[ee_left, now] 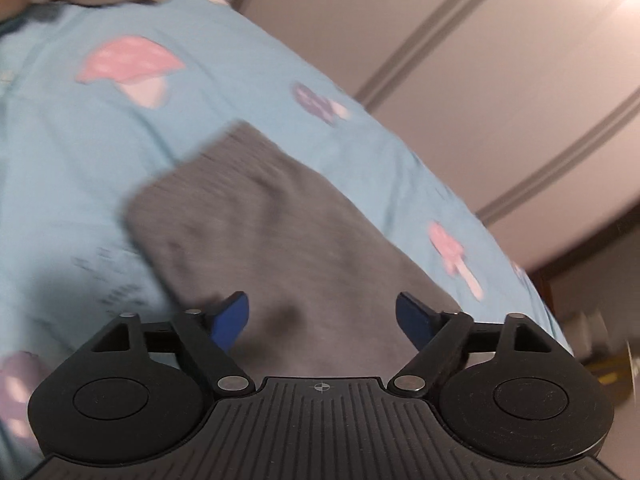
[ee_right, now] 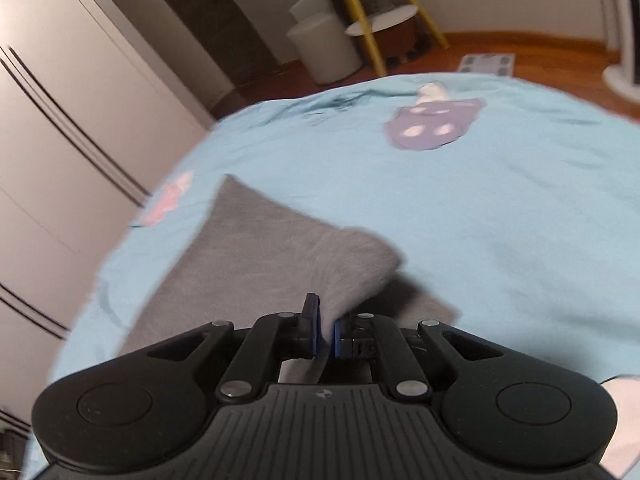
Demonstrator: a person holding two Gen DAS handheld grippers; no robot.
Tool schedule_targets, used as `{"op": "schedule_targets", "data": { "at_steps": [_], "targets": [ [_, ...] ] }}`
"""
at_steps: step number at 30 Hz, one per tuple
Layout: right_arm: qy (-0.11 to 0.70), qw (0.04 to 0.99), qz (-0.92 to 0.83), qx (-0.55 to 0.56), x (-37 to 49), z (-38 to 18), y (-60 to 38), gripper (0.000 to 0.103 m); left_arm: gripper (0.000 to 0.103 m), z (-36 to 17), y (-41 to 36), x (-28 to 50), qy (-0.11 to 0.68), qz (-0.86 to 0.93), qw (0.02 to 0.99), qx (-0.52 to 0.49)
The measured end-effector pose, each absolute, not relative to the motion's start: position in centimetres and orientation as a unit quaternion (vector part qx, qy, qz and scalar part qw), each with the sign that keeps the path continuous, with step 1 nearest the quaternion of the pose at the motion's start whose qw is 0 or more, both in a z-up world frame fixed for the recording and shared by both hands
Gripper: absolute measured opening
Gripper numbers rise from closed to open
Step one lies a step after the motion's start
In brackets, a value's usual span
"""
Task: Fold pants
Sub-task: 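Open the right tool and release the folded pants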
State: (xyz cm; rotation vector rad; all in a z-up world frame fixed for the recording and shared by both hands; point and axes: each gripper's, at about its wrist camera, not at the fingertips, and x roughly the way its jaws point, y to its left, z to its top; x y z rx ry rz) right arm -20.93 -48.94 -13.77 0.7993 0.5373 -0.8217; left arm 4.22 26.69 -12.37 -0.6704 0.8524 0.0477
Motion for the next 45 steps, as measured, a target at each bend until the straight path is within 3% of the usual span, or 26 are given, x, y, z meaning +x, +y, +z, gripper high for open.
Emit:
{"op": "schedule_targets", "data": {
  "at_steps": [4, 6, 13, 15, 18, 19, 20, 21, 22, 26, 27, 29, 32, 34, 37, 39, 45],
  "targets": [
    [0.247, 0.799, -0.399, 0.376, -22.1, -13.6, -49.1, 0.010, 0.086, -13.9, 22.0, 5.7, 0.453, -0.007, 0.849, -0.273],
    [0.253, 0.799, -0.420, 0.347, -22.3, -12.9, -48.6, 0.022, 0.086, -14.5, 19.8, 6.0, 0.465, -0.022, 0.850, -0.248],
    [0.245, 0.844, -0.347, 0.329, -20.6, -10.2, -46.1, 0.026, 0.086, -14.8, 11.9, 6.5, 0.483, -0.075, 0.845, -0.218],
    [0.256, 0.853, -0.335, 0.308, -19.0, -9.5, -44.6, 0.034, 0.089, -13.9, 8.5, 6.1, 0.486, -0.107, 0.845, -0.194],
    [0.239, 0.863, -0.338, 0.289, -17.3, -8.7, -42.0, 0.035, 0.096, -12.4, 3.0, 5.2, 0.479, -0.157, 0.853, -0.132],
    [0.232, 0.867, -0.328, 0.294, -16.7, -8.6, -41.2, 0.038, 0.097, -12.2, 1.3, 5.0, 0.476, -0.171, 0.856, -0.111],
    [0.233, 0.873, -0.303, 0.305, -16.0, -9.0, -40.6, 0.047, 0.097, -12.2, -0.6, 4.7, 0.476, -0.183, 0.855, -0.095],
    [0.247, 0.877, -0.261, 0.318, -14.9, -9.6, -40.1, 0.060, 0.097, -12.6, -2.2, 4.4, 0.485, -0.193, 0.848, -0.091],
    [0.267, 0.877, -0.225, 0.331, -13.9, -10.6, -39.8, 0.064, 0.097, -13.3, -3.7, 4.4, 0.503, -0.203, 0.835, -0.094],
    [0.344, 0.824, -0.160, 0.420, -12.2, -15.1, -40.8, 0.064, 0.097, -17.5, -8.2, 3.7, 0.578, -0.244, 0.771, -0.109],
    [0.345, 0.816, -0.176, 0.430, -12.9, -15.6, -41.7, 0.058, 0.097, -18.0, -8.7, 3.1, 0.570, -0.237, 0.781, -0.089],
    [0.314, 0.813, -0.206, 0.445, -14.9, -15.3, -43.7, 0.057, 0.097, -18.2, -9.2, 1.8, 0.541, -0.241, 0.805, -0.048],
    [0.300, 0.822, -0.336, 0.349, -18.0, -13.4, -46.0, 0.060, 0.100, -18.3, -9.4, 1.4, 0.535, -0.245, 0.807, -0.041],
    [0.296, 0.813, -0.397, 0.308, -19.9, -12.7, -47.0, 0.070, 0.101, -18.4, -9.7, 1.4, 0.535, -0.242, 0.808, -0.045],
    [0.290, 0.802, -0.402, 0.334, -22.3, -13.1, -48.2, 0.081, 0.102, -18.6, -10.3, 1.6, 0.531, -0.242, 0.811, -0.040],
    [0.295, 0.796, -0.385, 0.361, -22.7, -14.2, -48.5, 0.098, 0.103, -18.3, -10.6, 2.2, 0.531, -0.242, 0.812, -0.036],
    [0.245, 0.780, -0.367, 0.444, -23.6, -16.4, -49.1, 0.098, 0.103, -18.2, -10.6, 2.1, 0.529, -0.241, 0.813, -0.029]
  ]
}}
